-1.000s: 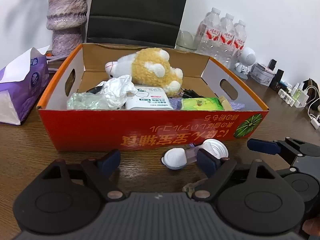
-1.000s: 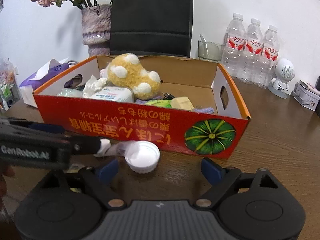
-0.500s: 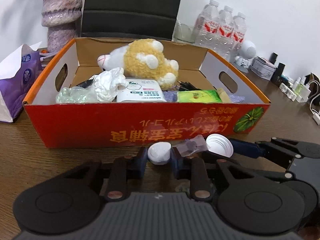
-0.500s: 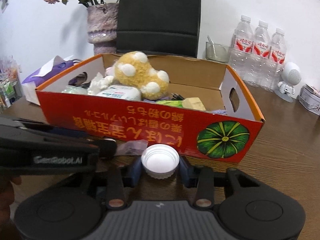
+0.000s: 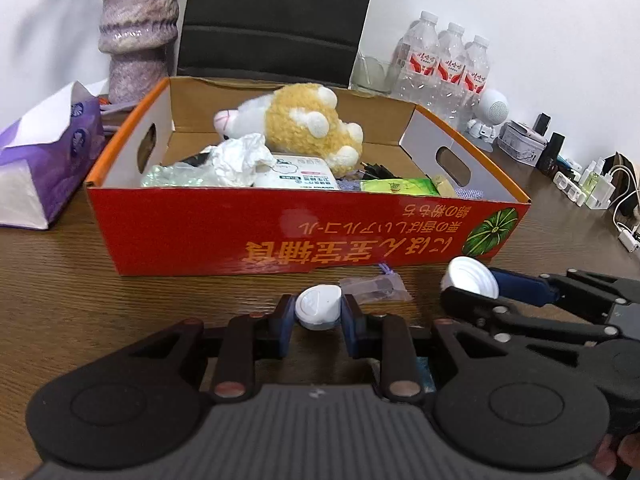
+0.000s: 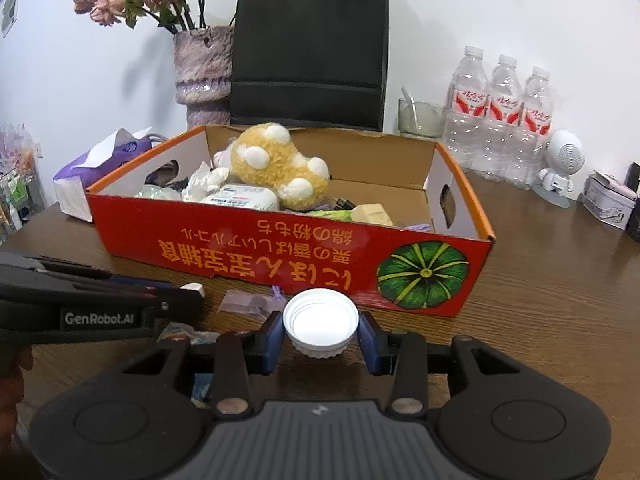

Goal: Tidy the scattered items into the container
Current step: 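Grasp a white round lid with the right tool while the left tool grasps another white lid, then carry both white lids over the box and open both tools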

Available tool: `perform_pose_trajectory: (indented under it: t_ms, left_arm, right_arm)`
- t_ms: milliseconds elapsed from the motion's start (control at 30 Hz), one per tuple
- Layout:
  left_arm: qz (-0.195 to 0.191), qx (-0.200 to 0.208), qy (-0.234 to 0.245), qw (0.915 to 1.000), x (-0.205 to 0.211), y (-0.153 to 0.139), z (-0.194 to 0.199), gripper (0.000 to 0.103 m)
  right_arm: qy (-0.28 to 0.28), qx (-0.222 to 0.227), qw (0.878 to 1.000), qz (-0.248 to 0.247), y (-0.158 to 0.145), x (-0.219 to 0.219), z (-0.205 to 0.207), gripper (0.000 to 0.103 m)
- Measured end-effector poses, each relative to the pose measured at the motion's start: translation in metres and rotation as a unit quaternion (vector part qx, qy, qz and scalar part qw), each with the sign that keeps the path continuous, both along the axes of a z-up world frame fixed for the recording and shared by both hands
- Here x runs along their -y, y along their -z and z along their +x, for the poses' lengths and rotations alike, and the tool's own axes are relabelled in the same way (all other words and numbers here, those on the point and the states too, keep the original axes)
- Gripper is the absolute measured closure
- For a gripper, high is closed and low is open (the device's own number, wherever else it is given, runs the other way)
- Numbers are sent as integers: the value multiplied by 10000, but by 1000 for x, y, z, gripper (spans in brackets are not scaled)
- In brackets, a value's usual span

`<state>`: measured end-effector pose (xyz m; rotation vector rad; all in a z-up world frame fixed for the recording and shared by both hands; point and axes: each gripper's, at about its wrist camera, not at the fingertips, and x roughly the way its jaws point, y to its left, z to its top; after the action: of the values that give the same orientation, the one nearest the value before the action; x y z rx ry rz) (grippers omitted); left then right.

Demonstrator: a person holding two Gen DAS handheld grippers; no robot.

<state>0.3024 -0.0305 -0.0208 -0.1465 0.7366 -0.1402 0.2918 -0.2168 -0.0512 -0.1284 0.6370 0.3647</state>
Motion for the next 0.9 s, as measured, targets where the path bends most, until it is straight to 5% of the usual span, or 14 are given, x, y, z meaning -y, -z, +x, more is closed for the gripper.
perform_pose_trajectory:
  t_ms: [533, 900]
  left_arm:
    - [-2, 346, 158, 9993, -15, -41, -22, 78]
    - [285, 936, 61, 9952, -23, -105, 21, 78]
  right_arm:
    - [-45, 323, 9992, 233, -38, 12, -16, 64]
    - [-117, 409, 9988, 262, -94, 3, 36, 64]
